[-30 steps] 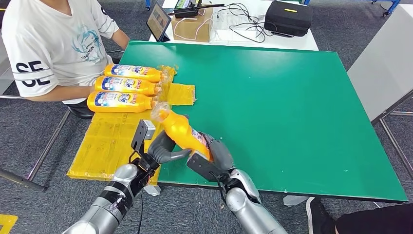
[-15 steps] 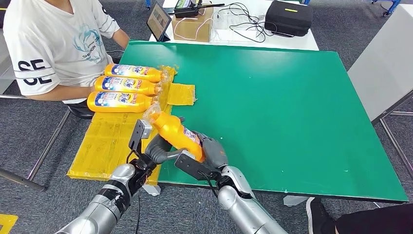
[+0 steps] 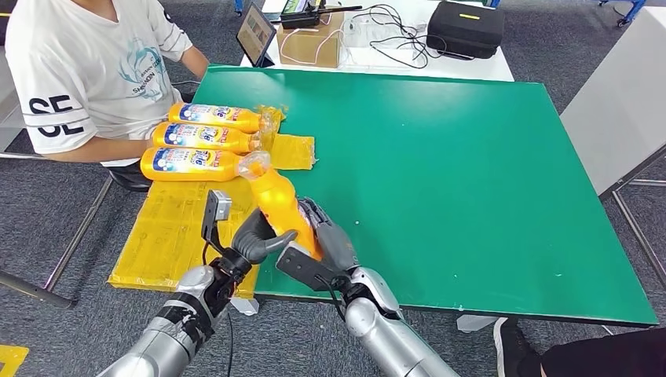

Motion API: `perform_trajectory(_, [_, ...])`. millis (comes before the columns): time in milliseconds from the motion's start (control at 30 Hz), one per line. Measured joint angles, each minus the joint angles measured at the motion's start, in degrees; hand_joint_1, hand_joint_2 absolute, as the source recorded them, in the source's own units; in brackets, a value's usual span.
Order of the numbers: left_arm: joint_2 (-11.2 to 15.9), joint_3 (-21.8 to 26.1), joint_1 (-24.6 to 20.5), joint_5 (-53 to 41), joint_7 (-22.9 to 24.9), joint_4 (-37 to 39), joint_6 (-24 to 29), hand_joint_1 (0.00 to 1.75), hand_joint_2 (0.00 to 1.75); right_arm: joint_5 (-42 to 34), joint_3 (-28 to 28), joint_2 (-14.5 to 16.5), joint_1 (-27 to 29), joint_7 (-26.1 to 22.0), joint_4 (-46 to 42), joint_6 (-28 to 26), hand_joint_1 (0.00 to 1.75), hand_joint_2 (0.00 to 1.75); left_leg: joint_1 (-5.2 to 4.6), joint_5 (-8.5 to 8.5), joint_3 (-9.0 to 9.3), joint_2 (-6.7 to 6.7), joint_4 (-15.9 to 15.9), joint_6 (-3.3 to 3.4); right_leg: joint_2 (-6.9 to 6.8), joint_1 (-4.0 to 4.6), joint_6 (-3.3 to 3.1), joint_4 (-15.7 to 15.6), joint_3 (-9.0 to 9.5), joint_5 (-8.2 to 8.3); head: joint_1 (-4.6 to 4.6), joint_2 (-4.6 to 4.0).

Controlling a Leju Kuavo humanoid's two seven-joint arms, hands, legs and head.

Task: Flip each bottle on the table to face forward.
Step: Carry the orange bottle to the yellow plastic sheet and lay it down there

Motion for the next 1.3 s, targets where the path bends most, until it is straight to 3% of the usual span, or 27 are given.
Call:
perform_trajectory(133, [-0.16, 1.91, 0.99, 0.83, -0.39, -3.23, 3.02, 1.75, 1.75, -2.18, -1.43, -0.24, 0.53, -0.79, -1.29, -0.50, 0.00, 1.75, 0.00, 0.00, -0.01, -0.02, 0.00, 0.00, -0.02, 0.00, 0.00, 0.00, -0.01, 0.00, 0.00, 0.00])
perform_trajectory(367, [1.41, 4.25, 0.67, -5.47, -3.31, -6.21, 8.32, 1.75, 1.75, -4.38, -4.63, -1.81, 2.27, -1.55, -3.85, -0.80, 0.00, 1.75, 0.00, 0.00, -0.03, -0.03, 0.00, 0.00, -0.04, 0.01, 0.00, 0.00, -0.02, 0.00, 0.01, 0.00])
perform_trajectory(700, [10.16, 4.90, -4.97, -41.89, -7.72, -3.53, 26.34, 1.75, 1.75, -9.05, -10.56, -3.93, 5.50, -4.19, -11.10, -0.09, 0.00, 1.75, 0.03, 0.02, -0.03, -0.02, 0.00, -0.02, -0.04, 0.03, -0.01, 0.02, -0.04, 0.00, 0.01, -0.01])
perform_trajectory(900, [12.52, 4.86, -7.73, -47.04, -7.81, 0.10, 28.16, 1.75, 1.75, -9.92, -12.46, -4.22, 6.13, -4.69, -13.30, 0.37, 0.00, 1.75, 0.01, 0.02, -0.04, -0.03, 0.00, -0.02, -0.05, 0.00, 0.00, 0.02, -0.04, 0.00, 0.02, -0.01])
perform_trajectory(1133, [13.17, 4.66, -8.85, -48.35, -7.95, 1.98, 28.83, 1.75, 1.75, -10.07, -13.00, -4.25, 6.37, -4.81, -14.18, 0.52, 0.00, 1.75, 0.00, 0.01, -0.05, -0.02, 0.00, -0.02, -0.04, 0.01, 0.00, 0.01, -0.04, 0.00, 0.01, 0.00])
perform_trajectory(1300, [14.03, 3.28, -10.46, -54.60, -7.86, 4.11, 30.42, 1.75, 1.75, -10.92, -13.39, -4.25, 6.40, -5.09, -14.33, 1.39, 0.00, 1.75, 0.02, 0.02, -0.04, -0.01, -0.01, -0.02, -0.04, 0.02, -0.01, 0.02, -0.04, 0.00, 0.02, 0.01])
